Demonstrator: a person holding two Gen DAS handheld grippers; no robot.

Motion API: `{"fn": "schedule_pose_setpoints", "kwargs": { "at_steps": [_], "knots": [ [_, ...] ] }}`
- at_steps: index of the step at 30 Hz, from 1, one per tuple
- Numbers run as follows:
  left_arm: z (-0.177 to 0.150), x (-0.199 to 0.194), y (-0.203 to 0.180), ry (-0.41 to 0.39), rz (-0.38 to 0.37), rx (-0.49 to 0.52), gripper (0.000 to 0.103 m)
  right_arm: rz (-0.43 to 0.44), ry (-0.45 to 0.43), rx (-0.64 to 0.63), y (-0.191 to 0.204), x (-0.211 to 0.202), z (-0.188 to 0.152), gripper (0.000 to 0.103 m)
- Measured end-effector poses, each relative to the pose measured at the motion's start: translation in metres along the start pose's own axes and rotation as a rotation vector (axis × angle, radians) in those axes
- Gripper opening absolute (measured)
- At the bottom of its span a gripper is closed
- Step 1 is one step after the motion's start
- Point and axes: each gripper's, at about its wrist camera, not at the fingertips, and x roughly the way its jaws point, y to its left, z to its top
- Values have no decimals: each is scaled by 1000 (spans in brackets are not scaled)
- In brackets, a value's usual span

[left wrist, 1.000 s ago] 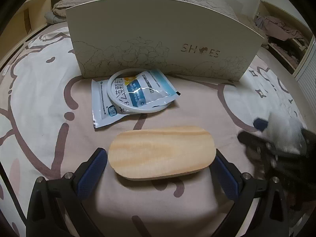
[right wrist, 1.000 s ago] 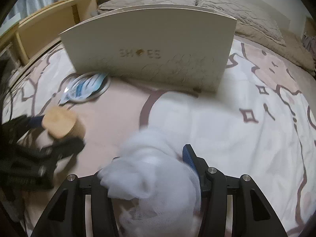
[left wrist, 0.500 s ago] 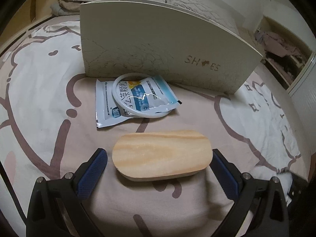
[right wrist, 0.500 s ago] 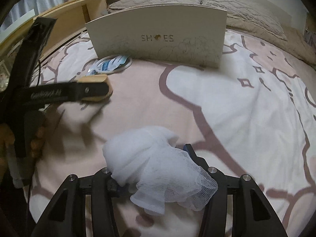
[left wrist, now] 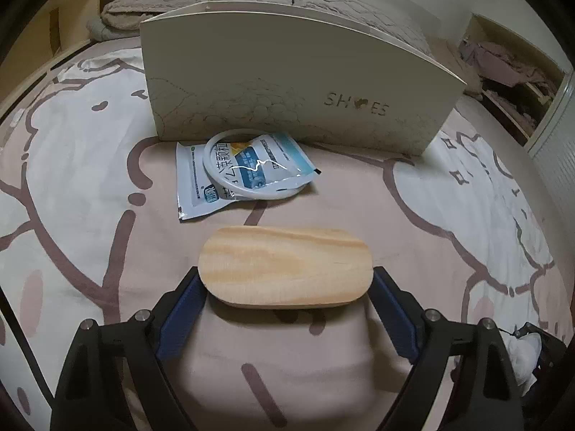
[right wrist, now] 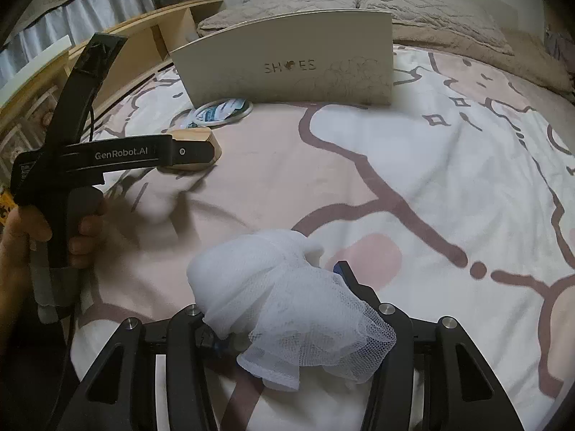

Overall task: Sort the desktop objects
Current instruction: 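Lift the wooden case with the left tool while the right tool regrips the mesh bundle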

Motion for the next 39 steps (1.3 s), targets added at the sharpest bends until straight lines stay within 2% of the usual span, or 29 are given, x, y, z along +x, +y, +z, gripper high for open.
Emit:
{"fn": "schedule_pose_setpoints", "kwargs": {
  "at_steps": [3, 5, 7, 13, 22, 27, 33, 34, 35, 37, 39],
  "knots": [
    [-3, -3, 1, 14, 1, 7, 90, 19, -6, 0, 1, -3, -3, 58],
    [-6, -8, 1, 23, 9, 16, 90, 48, -1, 0, 1, -5, -2, 68],
    [-9, -11, 1, 38, 13, 26, 90, 43, 1, 5, 3, -7, -2, 71],
    [-23, -24, 3, 60, 26, 29, 90, -35, -15, 10, 1, -18, -1, 71],
    [-37, -35, 3, 63, 39, 55, 90, -121, -40, 62, -30, -46, 4, 71],
    [-37, -34, 3, 63, 40, 50, 90, -172, -48, 135, -50, -47, 6, 71],
    [-37, -33, 5, 67, 28, 27, 91, -171, -68, 149, -50, -51, 9, 71],
    [-37, -33, 6, 68, 23, 21, 92, -170, -73, 139, -47, -52, 10, 73],
    [-36, -33, 7, 68, 18, 14, 93, -172, -78, 132, -44, -52, 11, 85],
    [-35, -34, 8, 69, 4, -3, 95, -185, -95, 113, -38, -55, 12, 96],
    [-35, -34, 9, 68, -2, -16, 95, -193, -109, 86, -32, -53, 15, 96]
  ]
}}
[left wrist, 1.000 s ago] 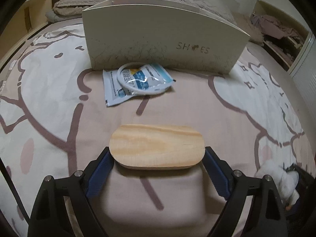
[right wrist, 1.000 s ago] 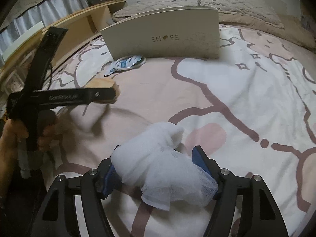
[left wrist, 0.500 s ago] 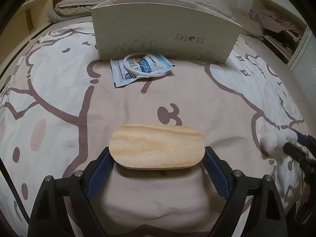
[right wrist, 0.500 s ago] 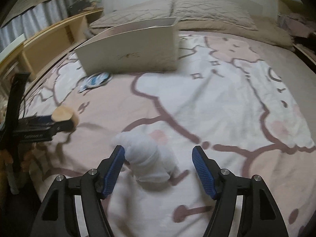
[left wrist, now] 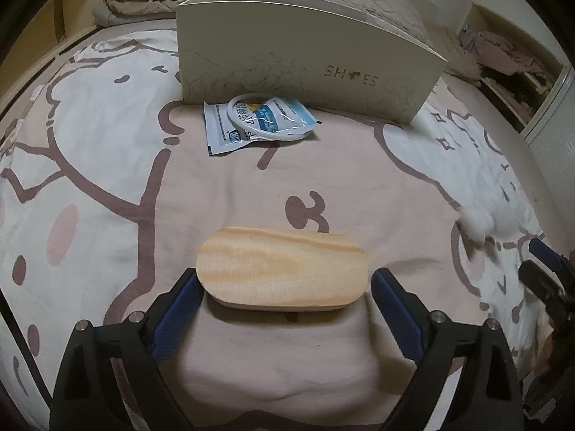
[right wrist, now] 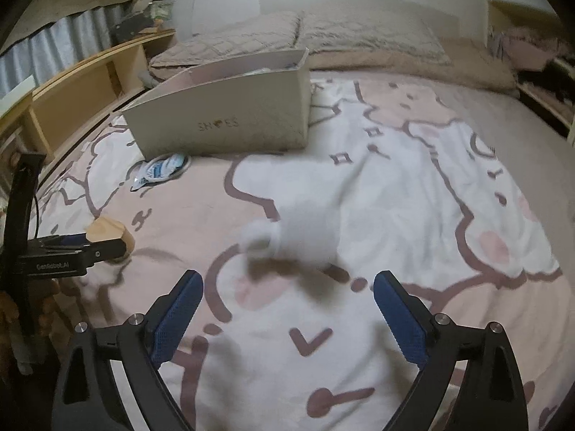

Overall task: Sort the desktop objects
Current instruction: 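Lift the wooden case with the left tool while the right tool regrips the mesh bundle, then carry the mesh bundle with the right tool toward the shoe box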

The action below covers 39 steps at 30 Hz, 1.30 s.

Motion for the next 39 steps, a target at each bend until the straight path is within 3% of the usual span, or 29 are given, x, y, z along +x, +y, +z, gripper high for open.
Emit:
{"fn": "schedule_pose_setpoints", "kwargs": {
  "at_steps": [7, 14, 35, 39],
  "knots": [
    [0, 0, 0, -9, 8, -8, 96, -38, -6, -21, 5, 15, 12, 96],
    [-2, 3, -8, -13, 88, 62, 96, -59, 32, -72, 7, 40, 22, 96],
    [2, 4, -2, -7, 70, 24, 97, -95, 101, 47, 0, 74, 31, 95],
    [3, 4, -1, -7, 65, 18, 97, -92, 100, 30, 4, 73, 30, 81]
  ]
}}
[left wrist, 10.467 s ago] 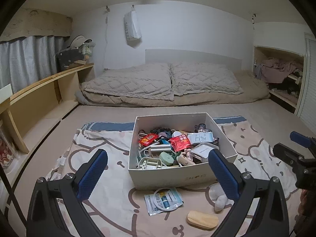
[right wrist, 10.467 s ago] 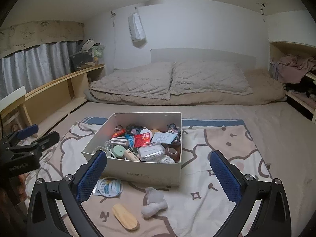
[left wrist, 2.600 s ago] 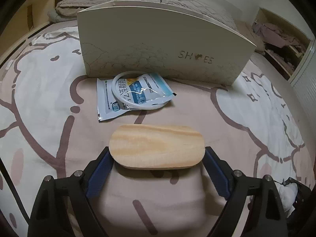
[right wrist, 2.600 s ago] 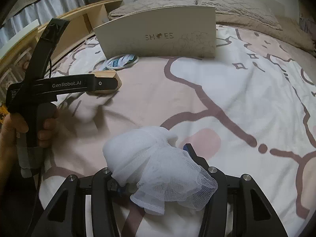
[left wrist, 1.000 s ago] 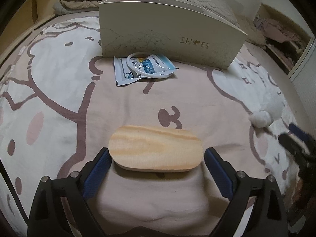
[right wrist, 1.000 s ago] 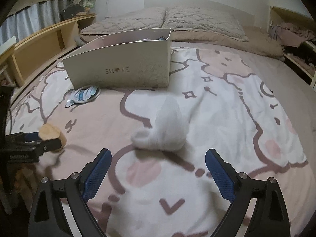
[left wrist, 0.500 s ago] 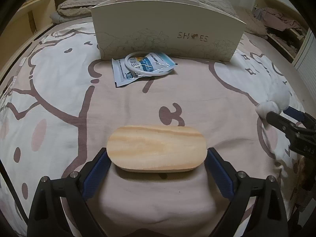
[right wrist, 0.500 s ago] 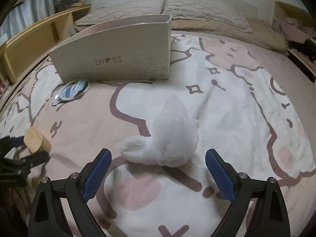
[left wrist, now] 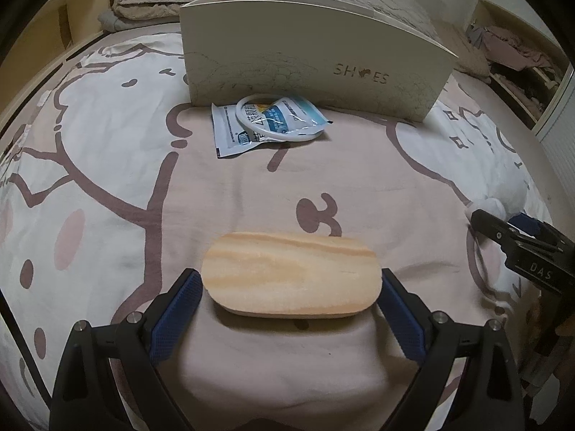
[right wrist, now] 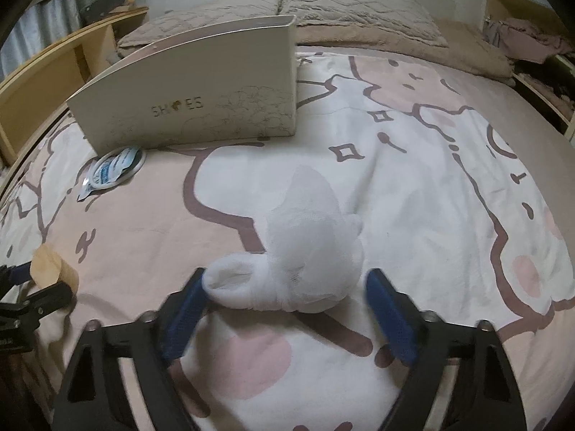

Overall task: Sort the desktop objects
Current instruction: 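Carry the mesh bundle with the right tool toward the shoe box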

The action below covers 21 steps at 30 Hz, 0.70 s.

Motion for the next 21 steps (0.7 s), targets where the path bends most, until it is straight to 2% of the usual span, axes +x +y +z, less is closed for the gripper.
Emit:
{"fn": "schedule_pose_setpoints", "kwargs": {
  "at_steps": [1, 2, 12, 17, 21],
  "knots": [
    [0, 0, 0, -1, 1, 1, 97, 10, 0, -3, 1, -1, 0, 76],
    [1, 0, 1, -1, 2, 2, 97, 15, 1, -5, 2, -2, 0, 75],
    [2, -2, 3, -16, -10, -31, 96, 43, -35, -25, 13, -18, 0, 75],
    [2, -6, 2, -26, -15, -20, 90, 52, -29, -25, 15, -20, 0, 75],
    [2, -8, 0, -31, -10, -6, 90, 70, -25, -30, 18, -21, -1, 75]
  ]
}}
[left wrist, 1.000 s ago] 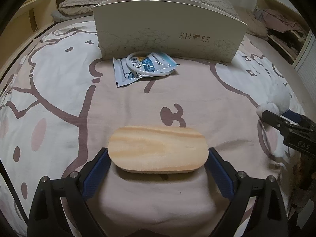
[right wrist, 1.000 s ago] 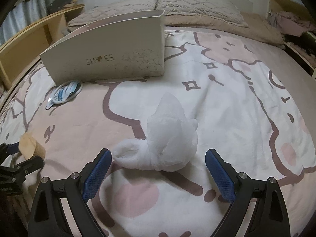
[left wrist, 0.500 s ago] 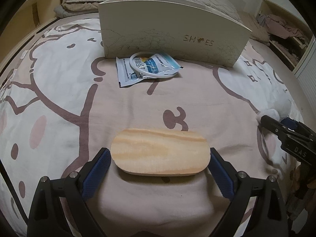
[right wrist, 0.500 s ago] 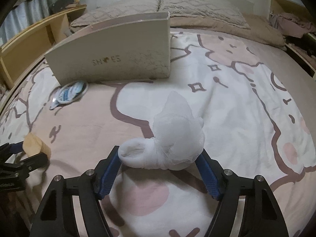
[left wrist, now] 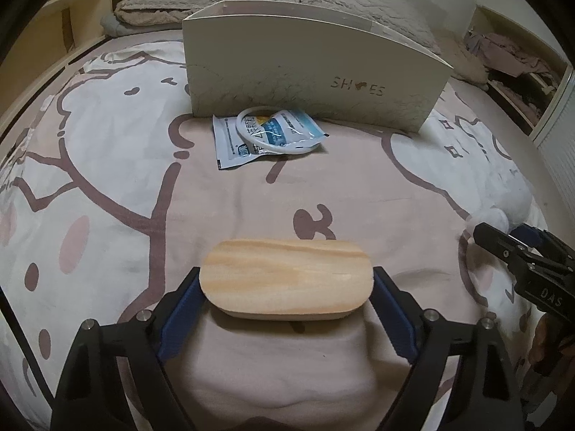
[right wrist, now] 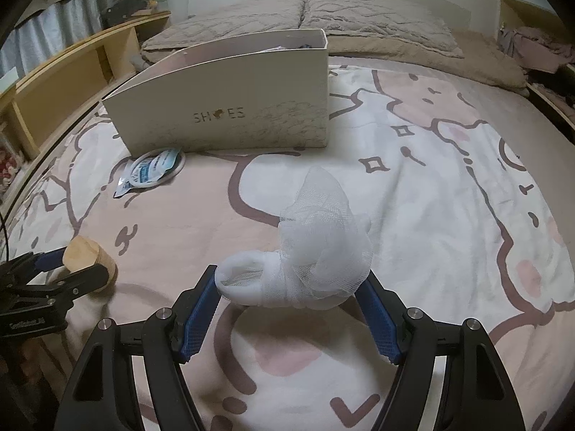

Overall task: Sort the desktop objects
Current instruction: 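Carry the mesh bundle with the right tool toward the shoe box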

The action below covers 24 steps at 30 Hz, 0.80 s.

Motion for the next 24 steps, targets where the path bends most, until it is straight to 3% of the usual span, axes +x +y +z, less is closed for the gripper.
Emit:
{"fn": "schedule_pose_setpoints", "kwargs": {
  "at_steps": [24],
  "knots": [
    [5, -11, 5, -33, -1, -17, 90, 30, -48, -30, 14, -11, 6, 75]
  ]
}}
